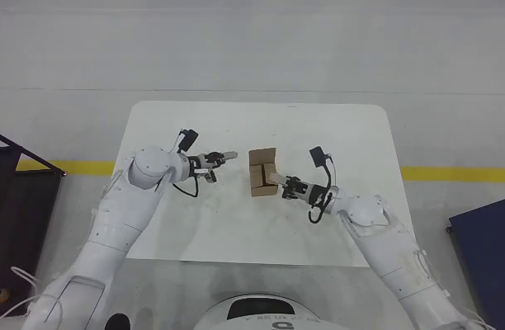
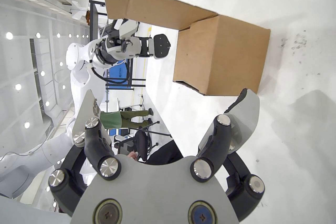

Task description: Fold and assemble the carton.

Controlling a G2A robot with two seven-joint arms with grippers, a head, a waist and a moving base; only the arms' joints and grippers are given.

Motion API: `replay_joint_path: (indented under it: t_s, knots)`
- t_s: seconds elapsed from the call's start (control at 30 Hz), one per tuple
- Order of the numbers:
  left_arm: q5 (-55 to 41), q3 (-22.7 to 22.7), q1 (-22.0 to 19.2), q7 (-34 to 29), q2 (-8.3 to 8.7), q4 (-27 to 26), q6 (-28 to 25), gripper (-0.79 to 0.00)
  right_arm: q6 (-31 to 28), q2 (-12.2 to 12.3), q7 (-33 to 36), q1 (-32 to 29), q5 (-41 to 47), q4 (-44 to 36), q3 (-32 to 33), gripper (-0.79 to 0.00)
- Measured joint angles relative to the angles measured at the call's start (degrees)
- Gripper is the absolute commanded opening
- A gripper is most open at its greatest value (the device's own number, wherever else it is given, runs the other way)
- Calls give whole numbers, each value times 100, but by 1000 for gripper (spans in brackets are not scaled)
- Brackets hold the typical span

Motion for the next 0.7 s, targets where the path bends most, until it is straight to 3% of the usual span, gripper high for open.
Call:
replay_joint_path:
  t_s: [0.17,0.2,0.37,0.7]
  knots:
    - [181,-95,-322,-116,46,442,212,-708,9,-36,129,96,32,106,-210,0]
    - [231,-20,-485,-157,28,595,287,-785,-1,-43,151,111,30,125,-258,0]
    - [149,524,-1131,-198,-161,1166,346,-785,-21,-75,181,147,79,194,-421,0]
    - [-586,1488,-1991,632,-741,2386,423,-785,-48,-145,128,298,153,322,-687,0]
